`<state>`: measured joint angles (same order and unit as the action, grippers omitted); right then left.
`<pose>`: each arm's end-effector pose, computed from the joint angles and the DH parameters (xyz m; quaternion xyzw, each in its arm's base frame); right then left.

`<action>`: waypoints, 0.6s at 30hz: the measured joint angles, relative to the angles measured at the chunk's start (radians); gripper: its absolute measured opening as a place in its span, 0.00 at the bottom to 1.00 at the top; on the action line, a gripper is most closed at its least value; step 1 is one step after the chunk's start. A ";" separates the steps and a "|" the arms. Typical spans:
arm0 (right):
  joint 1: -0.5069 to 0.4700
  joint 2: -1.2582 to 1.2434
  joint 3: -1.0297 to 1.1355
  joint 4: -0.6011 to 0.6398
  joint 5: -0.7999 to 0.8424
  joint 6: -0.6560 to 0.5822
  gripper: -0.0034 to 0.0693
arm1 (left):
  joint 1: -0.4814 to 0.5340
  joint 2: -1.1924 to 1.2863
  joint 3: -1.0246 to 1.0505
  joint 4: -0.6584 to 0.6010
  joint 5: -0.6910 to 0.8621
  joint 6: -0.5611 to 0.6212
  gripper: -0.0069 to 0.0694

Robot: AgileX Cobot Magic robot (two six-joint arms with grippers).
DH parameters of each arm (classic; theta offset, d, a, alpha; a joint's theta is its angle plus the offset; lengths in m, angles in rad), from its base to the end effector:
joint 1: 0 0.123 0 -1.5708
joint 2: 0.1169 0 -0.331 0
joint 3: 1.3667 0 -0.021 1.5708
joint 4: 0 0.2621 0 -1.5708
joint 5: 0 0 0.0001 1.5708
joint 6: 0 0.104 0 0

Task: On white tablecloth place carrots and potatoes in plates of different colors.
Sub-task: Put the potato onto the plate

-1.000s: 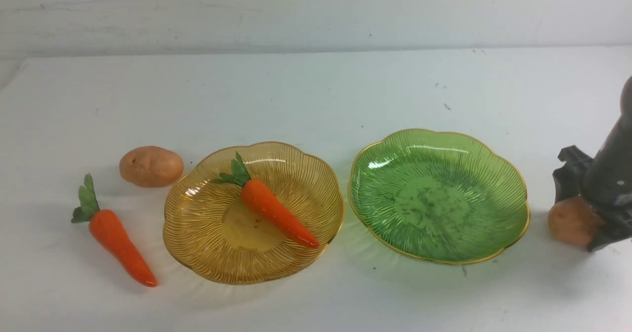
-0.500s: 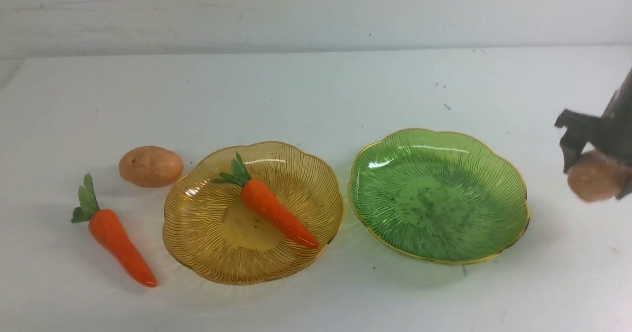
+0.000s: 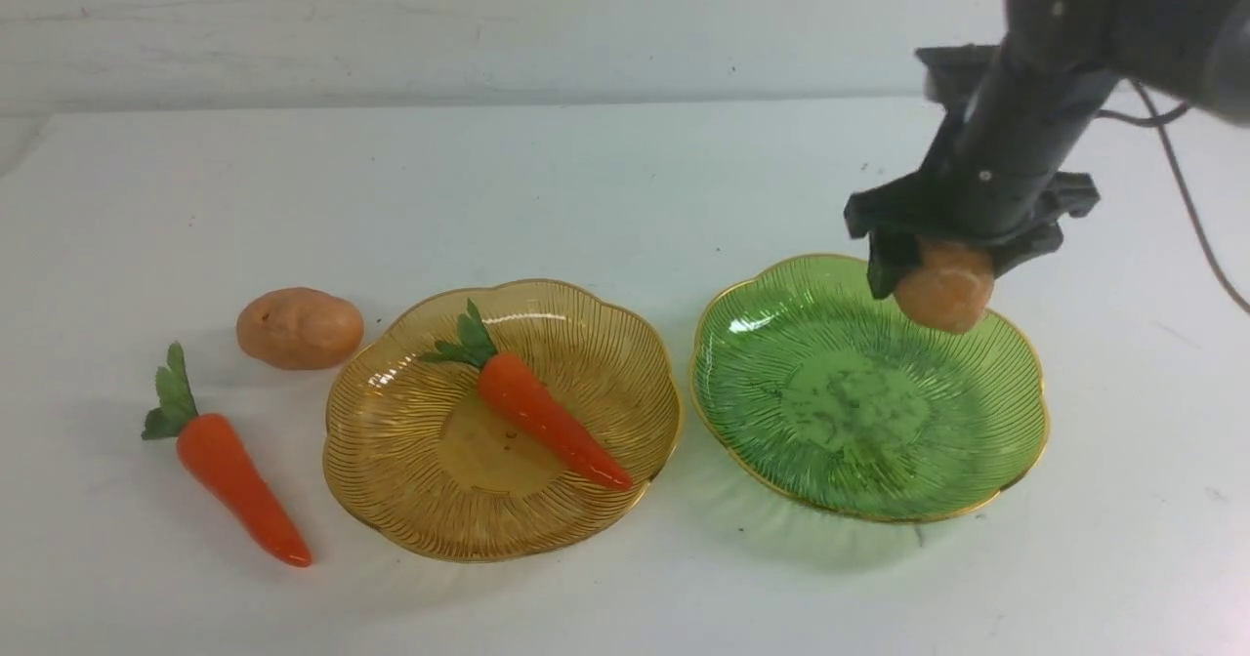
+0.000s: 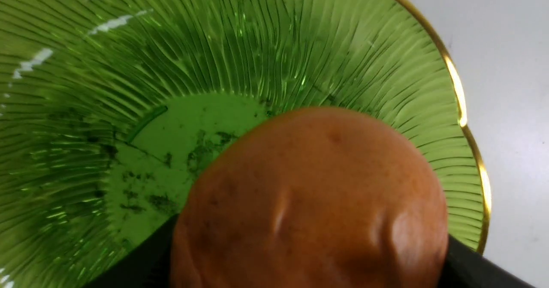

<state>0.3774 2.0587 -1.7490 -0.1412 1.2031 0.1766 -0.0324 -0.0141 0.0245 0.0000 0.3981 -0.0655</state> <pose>0.4360 0.1582 0.2560 -0.1201 0.9878 -0.0451 0.0881 0.0291 -0.0009 0.1651 -0.0134 0.8110 -0.0286 0.5842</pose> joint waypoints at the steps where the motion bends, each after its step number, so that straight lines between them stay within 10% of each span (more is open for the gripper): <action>1: 0.008 0.009 0.000 -0.012 0.003 0.000 0.80 | 0.000 0.000 0.000 0.000 0.000 0.000 0.09; 18: 0.058 0.124 -0.015 -0.181 0.017 0.038 1.00 | 0.000 0.000 0.000 0.005 0.000 0.000 0.09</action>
<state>0.4352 2.1830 -1.7642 -0.3220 1.2202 0.2146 -0.0324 -0.0141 0.0245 0.0053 0.3981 -0.0655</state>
